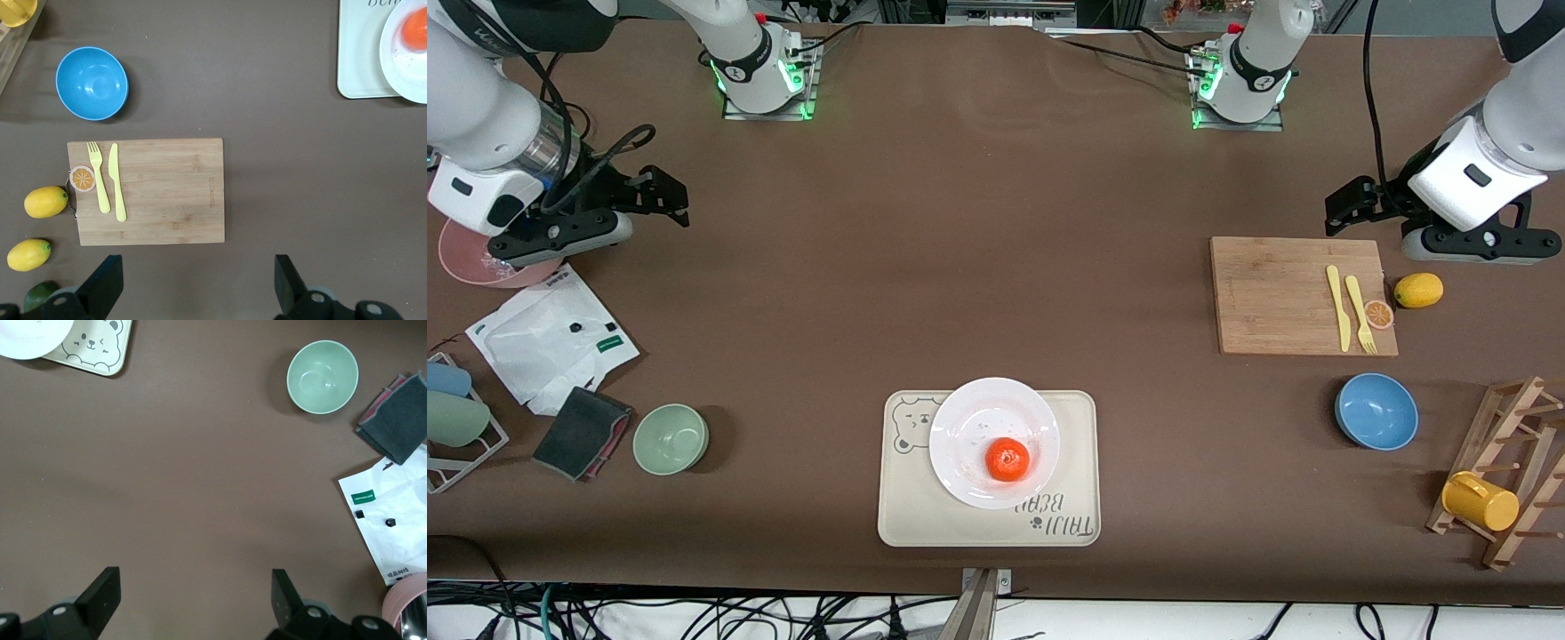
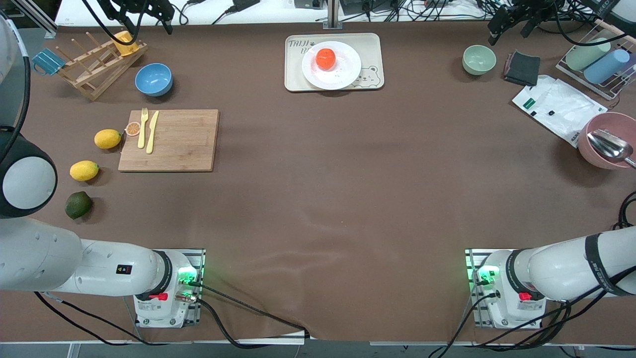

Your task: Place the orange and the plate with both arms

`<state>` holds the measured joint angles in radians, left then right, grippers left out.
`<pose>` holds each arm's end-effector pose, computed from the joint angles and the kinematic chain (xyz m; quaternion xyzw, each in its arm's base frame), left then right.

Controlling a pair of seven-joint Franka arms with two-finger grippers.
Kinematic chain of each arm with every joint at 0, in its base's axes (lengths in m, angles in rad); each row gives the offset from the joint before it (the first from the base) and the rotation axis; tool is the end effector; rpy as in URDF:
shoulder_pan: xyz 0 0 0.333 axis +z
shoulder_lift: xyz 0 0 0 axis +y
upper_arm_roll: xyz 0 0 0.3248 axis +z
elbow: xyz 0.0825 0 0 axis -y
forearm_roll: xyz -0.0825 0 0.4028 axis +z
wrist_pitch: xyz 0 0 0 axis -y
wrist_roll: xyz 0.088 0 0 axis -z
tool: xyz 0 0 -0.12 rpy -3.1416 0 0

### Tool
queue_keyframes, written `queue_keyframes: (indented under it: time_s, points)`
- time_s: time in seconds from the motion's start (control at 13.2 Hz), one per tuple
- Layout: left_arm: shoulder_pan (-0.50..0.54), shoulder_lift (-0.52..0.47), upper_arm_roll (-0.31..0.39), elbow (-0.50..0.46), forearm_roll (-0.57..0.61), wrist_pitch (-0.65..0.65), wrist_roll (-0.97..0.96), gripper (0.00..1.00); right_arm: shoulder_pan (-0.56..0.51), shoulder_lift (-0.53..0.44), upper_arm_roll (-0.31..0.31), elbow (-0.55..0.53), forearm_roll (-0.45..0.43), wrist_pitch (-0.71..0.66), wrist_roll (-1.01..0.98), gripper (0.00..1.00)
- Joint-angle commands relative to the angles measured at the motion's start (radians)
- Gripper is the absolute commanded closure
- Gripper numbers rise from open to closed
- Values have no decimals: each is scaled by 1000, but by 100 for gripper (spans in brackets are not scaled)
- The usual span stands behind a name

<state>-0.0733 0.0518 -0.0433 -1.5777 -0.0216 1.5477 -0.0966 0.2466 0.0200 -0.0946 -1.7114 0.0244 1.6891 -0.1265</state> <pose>0.5798 -0.0700 0.5851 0.9990 -0.0098 -0.0419 0.0075 0.5754 0.0913 0.5496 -0.9903 -0.1371 0.0212 0.0109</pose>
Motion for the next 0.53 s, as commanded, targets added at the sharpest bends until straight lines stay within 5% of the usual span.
queue_keyframes:
  time_s: [0.0, 0.46]
  points:
    - [0, 10, 2, 35, 17, -23, -15, 0, -6, 41, -17, 64, -7, -31, 5, 0]
    - [9, 10, 5, 74, 22, -38, -43, 0, -6, 41, -17, 67, -15, -49, 7, 0]
